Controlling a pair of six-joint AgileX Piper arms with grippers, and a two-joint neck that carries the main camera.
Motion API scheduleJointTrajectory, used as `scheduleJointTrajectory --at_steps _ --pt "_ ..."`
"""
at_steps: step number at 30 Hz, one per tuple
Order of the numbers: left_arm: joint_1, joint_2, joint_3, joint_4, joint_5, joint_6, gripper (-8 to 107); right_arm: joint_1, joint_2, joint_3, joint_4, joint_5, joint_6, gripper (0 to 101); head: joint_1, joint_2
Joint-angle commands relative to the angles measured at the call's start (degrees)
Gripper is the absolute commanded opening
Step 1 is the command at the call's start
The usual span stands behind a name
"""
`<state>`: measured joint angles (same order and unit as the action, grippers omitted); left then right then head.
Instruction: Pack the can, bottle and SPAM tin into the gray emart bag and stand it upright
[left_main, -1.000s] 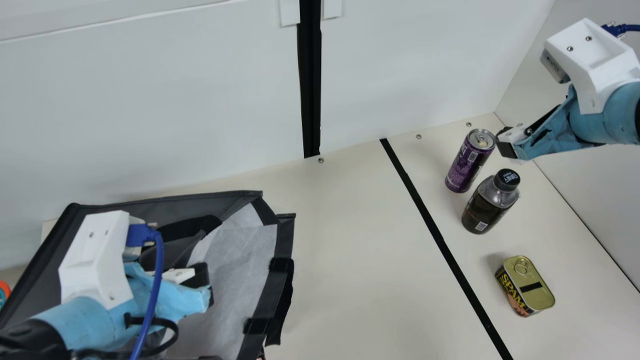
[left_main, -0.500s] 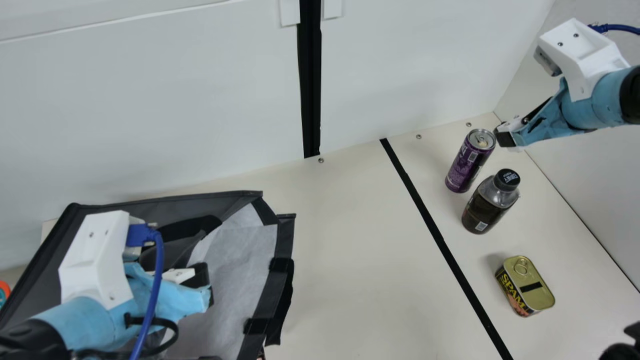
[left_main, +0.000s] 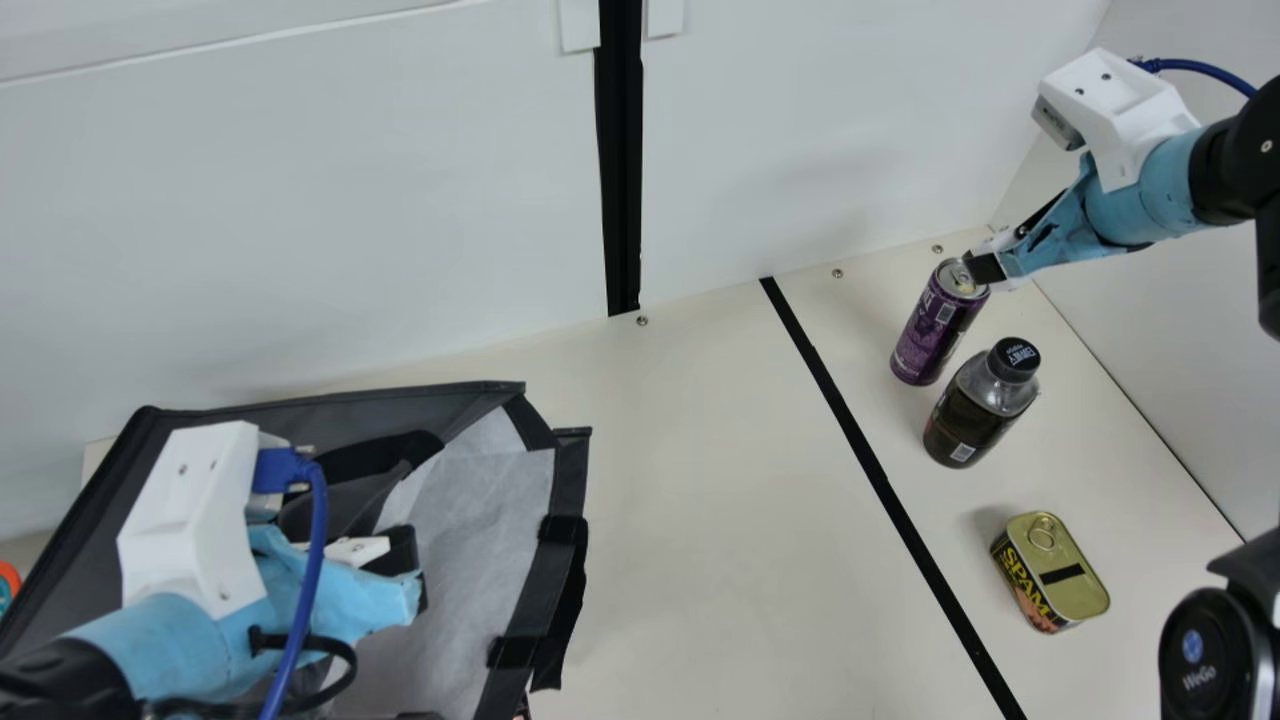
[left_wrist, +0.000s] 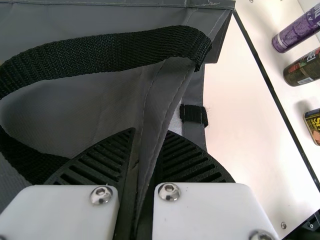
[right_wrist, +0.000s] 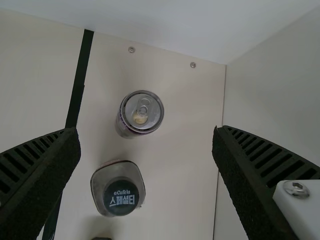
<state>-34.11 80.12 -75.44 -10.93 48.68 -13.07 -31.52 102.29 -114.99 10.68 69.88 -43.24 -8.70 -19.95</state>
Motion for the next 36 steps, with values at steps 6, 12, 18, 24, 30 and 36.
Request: scheduleJointTrajectory --at_steps 6,12,18,24,30,36 --pt "0.00 0.00 0.00 0.00 0.00 0.00 -8 0.31 3.41 -2.06 -0.35 0.02 -0.24 95 -1.30 -0.05" --pt "0.00 0.00 0.00 0.00 0.00 0.00 -8 0.77 5.95 -3.40 -0.91 0.02 -0.21 95 -1.30 -0.05" --pt "0.00 0.00 0.00 0.00 0.00 0.00 -8 1.29 8.34 -4.52 -1.49 0.02 -0.01 95 -1.30 -0.05" --pt "0.00 0.00 0.00 0.00 0.00 0.00 -8 1.85 10.72 -5.49 -2.24 0.02 0.42 95 -1.30 -0.05" --pt "0.00 0.00 0.00 0.00 0.00 0.00 -8 2.42 12.96 -6.37 -2.96 0.02 0.82 95 -1.30 -0.05" --pt "0.00 0.00 0.00 0.00 0.00 0.00 -8 2.98 14.80 -6.83 -3.52 0.02 1.10 95 -1.30 -0.05"
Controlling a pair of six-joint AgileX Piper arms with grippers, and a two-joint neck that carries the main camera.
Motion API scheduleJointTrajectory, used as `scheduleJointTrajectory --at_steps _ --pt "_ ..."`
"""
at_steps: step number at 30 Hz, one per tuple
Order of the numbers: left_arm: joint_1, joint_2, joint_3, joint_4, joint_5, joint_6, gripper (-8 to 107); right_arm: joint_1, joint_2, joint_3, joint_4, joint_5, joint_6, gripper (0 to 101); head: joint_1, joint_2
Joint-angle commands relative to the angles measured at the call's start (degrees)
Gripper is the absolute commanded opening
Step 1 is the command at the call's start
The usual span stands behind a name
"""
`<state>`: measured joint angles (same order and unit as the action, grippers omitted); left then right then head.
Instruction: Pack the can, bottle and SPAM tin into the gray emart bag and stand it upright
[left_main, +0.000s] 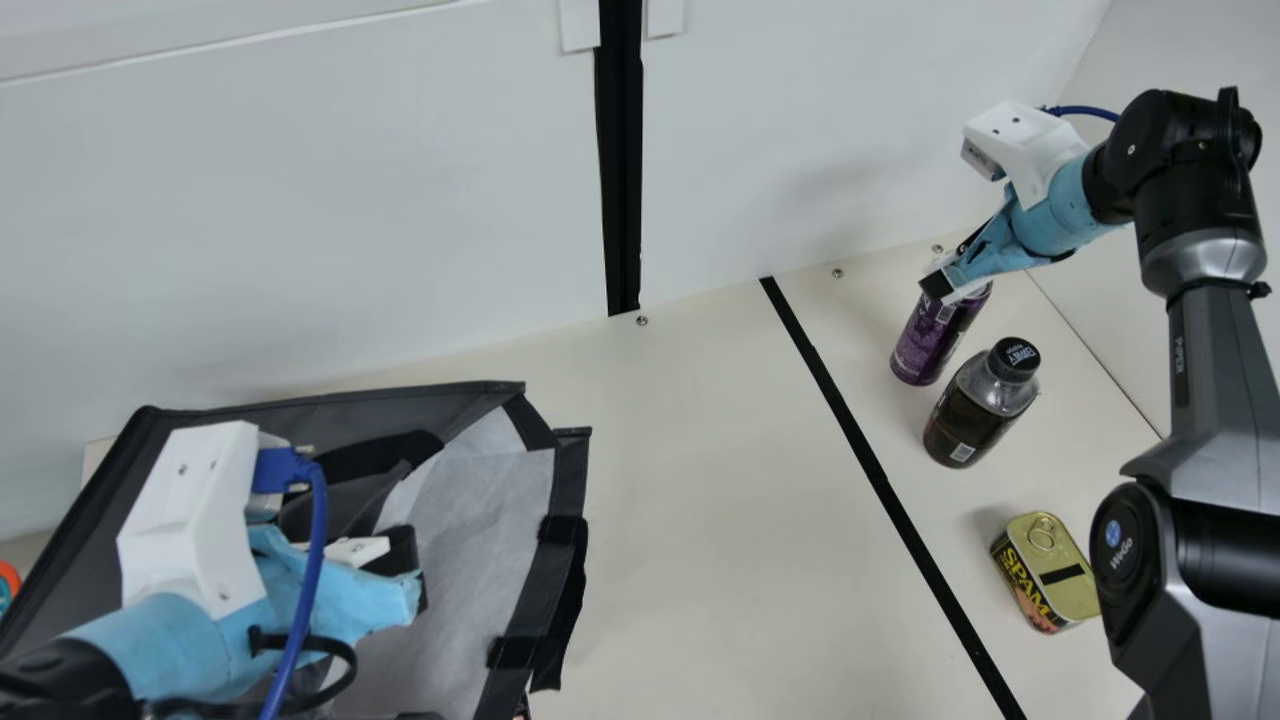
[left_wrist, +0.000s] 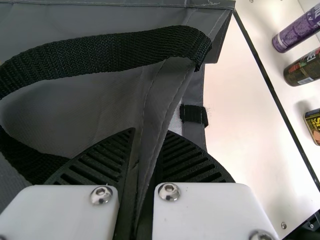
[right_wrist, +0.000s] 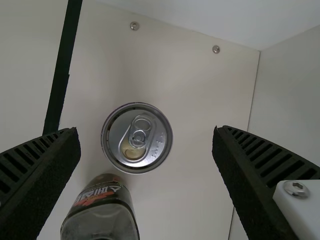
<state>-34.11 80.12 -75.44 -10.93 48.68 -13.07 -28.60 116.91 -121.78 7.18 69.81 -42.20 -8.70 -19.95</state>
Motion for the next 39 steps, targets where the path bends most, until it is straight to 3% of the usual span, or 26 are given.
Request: scheduleJointTrajectory --at_steps 1,23,37,39 --pt "0.00 0.00 0.00 0.00 0.00 0.00 -8 0.14 0.44 -0.05 -0.10 0.09 0.09 95 -1.30 -0.05" --pt "0.00 0.00 0.00 0.00 0.00 0.00 -8 0.35 5.04 0.70 -1.84 0.09 0.19 95 -1.30 -0.05" --pt "0.00 0.00 0.00 0.00 0.00 0.00 -8 0.92 6.86 -0.33 -1.35 0.09 -0.30 2 -1.30 -0.05" --pt "0.00 0.00 0.00 0.00 0.00 0.00 -8 0.99 6.96 -0.61 -1.20 0.09 -0.48 0 -1.30 -0.05"
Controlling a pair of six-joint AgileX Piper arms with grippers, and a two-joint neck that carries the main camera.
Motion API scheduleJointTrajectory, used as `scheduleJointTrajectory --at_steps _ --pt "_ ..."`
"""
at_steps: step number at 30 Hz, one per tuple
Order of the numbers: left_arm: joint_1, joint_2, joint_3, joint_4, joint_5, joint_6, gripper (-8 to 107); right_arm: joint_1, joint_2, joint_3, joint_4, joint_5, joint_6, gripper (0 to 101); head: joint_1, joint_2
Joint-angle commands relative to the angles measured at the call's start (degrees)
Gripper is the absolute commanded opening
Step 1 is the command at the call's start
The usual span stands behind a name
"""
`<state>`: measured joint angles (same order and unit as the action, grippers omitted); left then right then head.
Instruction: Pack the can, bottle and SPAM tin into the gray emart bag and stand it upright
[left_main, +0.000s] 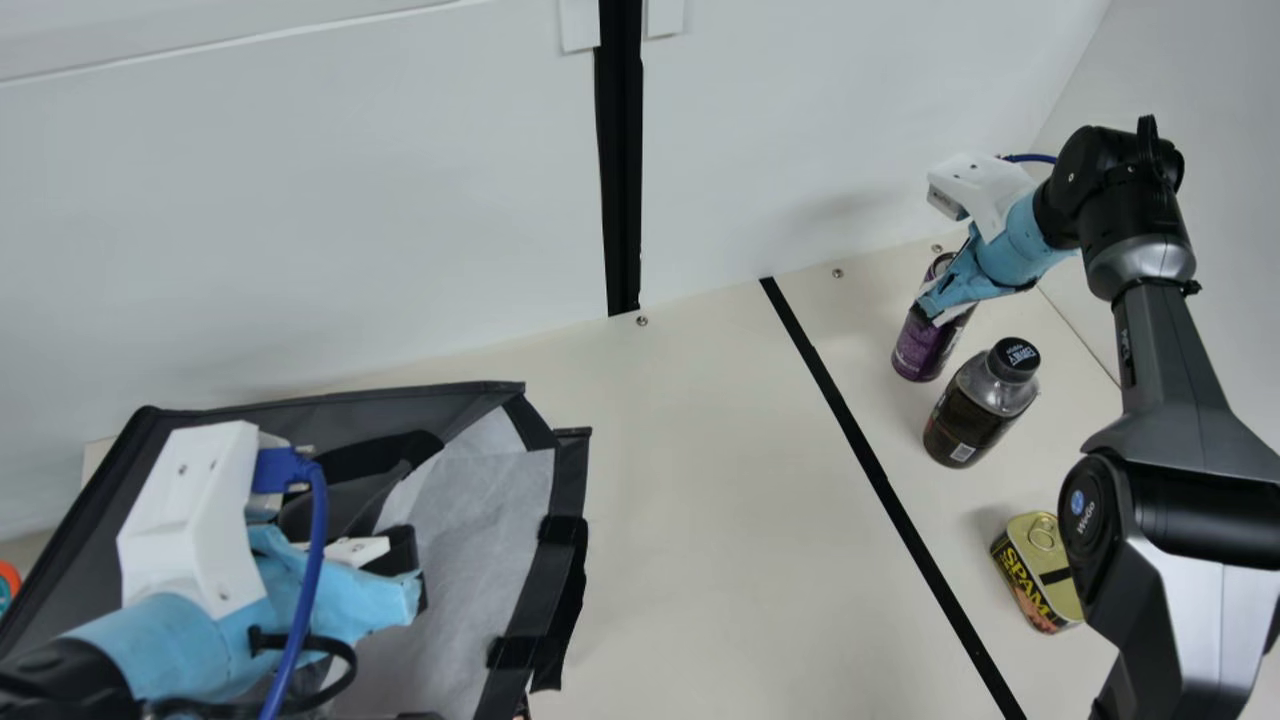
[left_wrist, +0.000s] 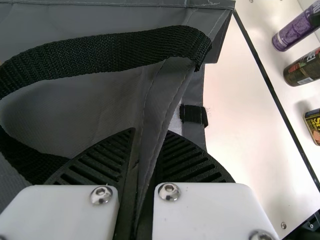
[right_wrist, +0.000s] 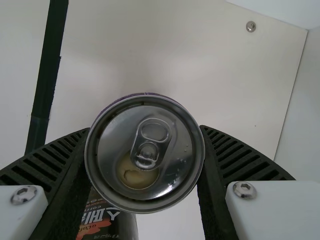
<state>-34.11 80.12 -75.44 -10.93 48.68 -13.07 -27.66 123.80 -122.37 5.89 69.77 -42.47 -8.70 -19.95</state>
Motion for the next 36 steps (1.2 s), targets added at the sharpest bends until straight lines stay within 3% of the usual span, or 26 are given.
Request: scheduleJointTrajectory --at_steps 1,20,36 --pt "0.00 0.00 0.00 0.00 0.00 0.00 -8 0.08 0.12 -0.19 0.16 0.13 -0.33 0 -1.30 -0.05" --pt "0.00 0.00 0.00 0.00 0.00 0.00 -8 0.38 -2.15 -3.95 4.04 0.13 -5.16 0 -1.30 -0.05" --pt "0.00 0.00 0.00 0.00 0.00 0.00 -8 0.53 -8.49 -0.58 9.63 0.13 -10.45 0 -1.30 -0.05"
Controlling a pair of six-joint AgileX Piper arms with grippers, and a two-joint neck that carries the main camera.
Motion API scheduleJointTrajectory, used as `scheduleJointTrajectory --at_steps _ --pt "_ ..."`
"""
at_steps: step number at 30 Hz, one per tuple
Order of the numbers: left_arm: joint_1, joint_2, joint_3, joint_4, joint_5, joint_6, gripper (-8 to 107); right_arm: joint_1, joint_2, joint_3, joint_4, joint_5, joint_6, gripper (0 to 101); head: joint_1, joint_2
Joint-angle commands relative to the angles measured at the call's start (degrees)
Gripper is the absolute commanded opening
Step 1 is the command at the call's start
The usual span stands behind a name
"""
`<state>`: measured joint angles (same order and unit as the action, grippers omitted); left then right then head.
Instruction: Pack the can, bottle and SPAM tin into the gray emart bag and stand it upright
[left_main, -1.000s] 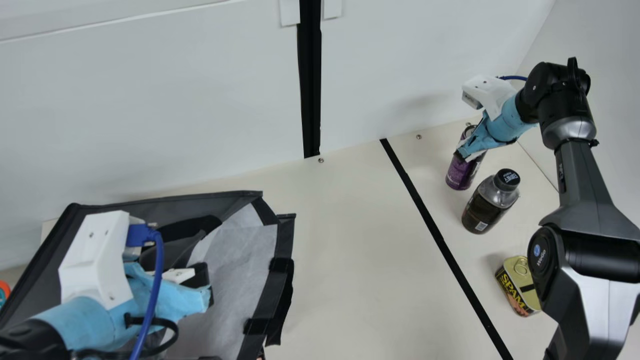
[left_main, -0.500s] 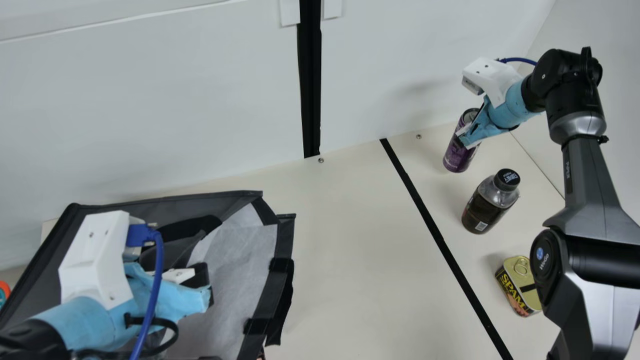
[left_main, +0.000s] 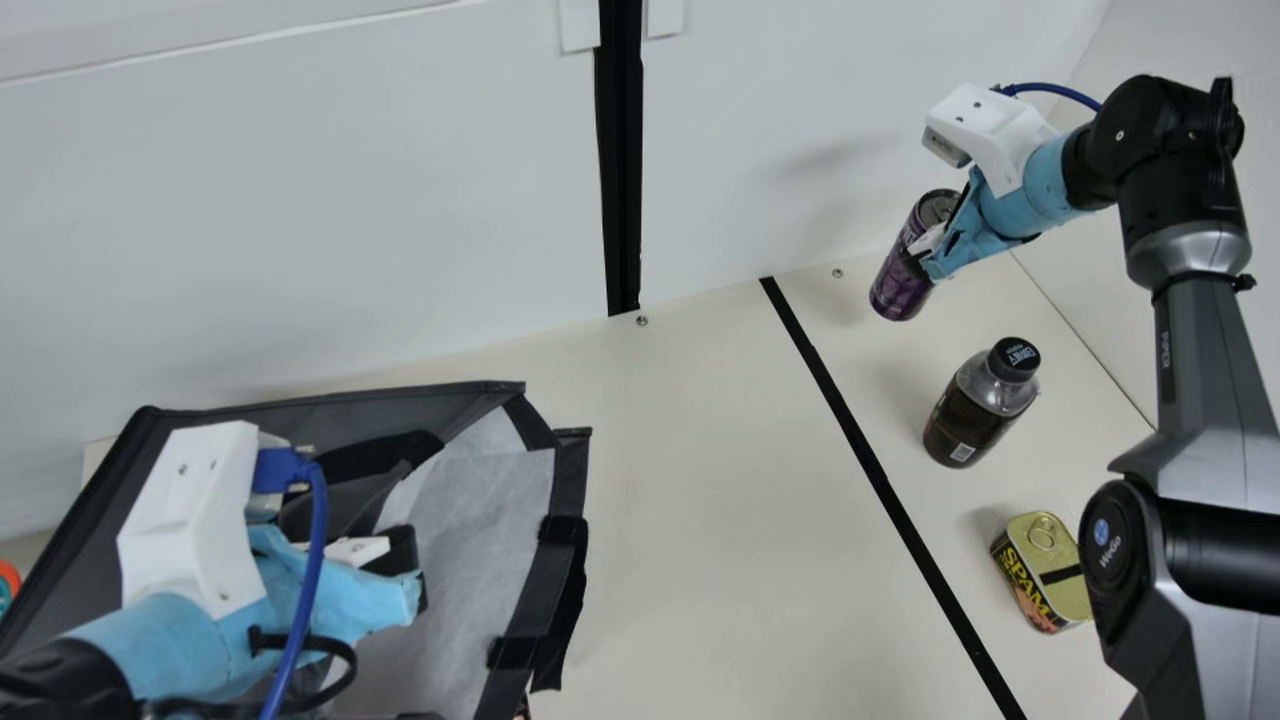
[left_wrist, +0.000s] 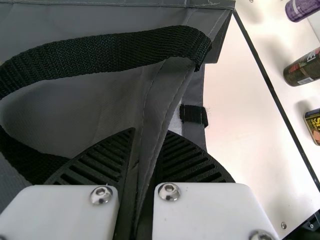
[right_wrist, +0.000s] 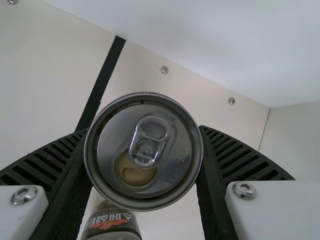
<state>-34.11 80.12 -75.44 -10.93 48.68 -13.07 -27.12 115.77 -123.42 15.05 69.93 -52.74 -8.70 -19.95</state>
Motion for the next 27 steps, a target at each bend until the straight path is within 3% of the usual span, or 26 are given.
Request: scheduleJointTrajectory --at_steps 1,27 --pt "0.00 0.00 0.00 0.00 0.00 0.00 -8 -0.03 -0.98 0.96 0.90 -0.03 -0.48 0 -1.30 -0.05" --pt "0.00 0.00 0.00 0.00 0.00 0.00 -8 1.55 -13.90 15.80 10.61 -0.03 -10.60 0 -1.30 -0.05"
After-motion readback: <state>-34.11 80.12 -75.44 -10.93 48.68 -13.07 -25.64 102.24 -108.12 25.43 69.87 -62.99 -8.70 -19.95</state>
